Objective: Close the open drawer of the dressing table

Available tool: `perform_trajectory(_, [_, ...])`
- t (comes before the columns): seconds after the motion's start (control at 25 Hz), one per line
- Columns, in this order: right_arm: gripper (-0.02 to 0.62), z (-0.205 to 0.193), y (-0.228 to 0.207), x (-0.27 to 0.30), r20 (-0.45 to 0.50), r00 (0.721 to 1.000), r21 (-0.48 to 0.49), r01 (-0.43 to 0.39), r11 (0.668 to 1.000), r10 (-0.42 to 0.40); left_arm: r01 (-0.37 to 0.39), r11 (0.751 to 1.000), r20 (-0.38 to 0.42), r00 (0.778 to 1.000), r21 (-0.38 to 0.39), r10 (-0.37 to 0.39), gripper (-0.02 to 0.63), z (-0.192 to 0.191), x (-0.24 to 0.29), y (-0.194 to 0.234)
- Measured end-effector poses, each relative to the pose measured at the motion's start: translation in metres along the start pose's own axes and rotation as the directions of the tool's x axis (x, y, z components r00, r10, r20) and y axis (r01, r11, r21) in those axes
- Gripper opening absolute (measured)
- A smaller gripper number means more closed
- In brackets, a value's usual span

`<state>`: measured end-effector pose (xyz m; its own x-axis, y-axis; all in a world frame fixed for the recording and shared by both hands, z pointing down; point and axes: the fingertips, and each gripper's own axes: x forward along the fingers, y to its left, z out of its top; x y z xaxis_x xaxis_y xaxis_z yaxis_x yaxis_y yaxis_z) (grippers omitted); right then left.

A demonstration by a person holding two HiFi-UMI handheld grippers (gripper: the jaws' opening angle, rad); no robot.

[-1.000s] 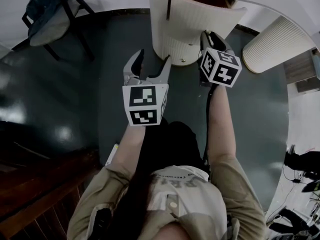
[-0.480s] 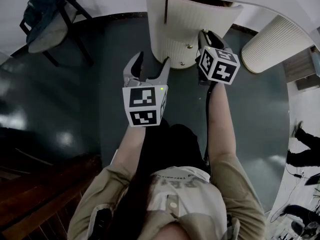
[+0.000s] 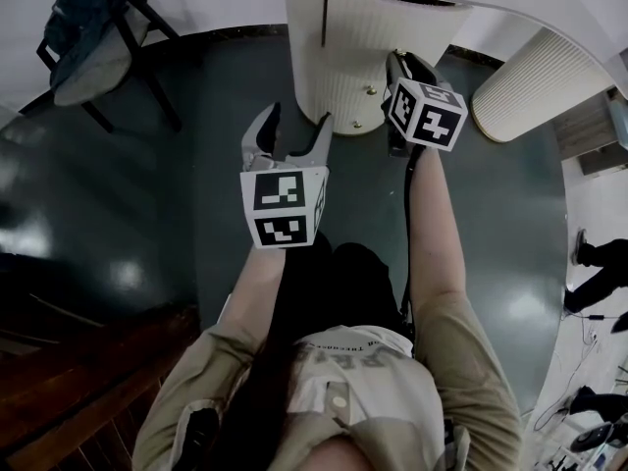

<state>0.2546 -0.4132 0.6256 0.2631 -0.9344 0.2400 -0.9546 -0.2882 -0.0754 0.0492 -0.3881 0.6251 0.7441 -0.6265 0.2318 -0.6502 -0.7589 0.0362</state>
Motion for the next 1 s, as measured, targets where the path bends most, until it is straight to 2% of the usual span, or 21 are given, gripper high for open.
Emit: perform_trajectory(1.0, [0.107,0.008,-0.007,0.038,-0.012,1.0,0.033,-0.012,0.999,0.012,-0.009,1.0,-0.037,0.999,0.002,0.009,0.319,-0.014,0.009,0.009])
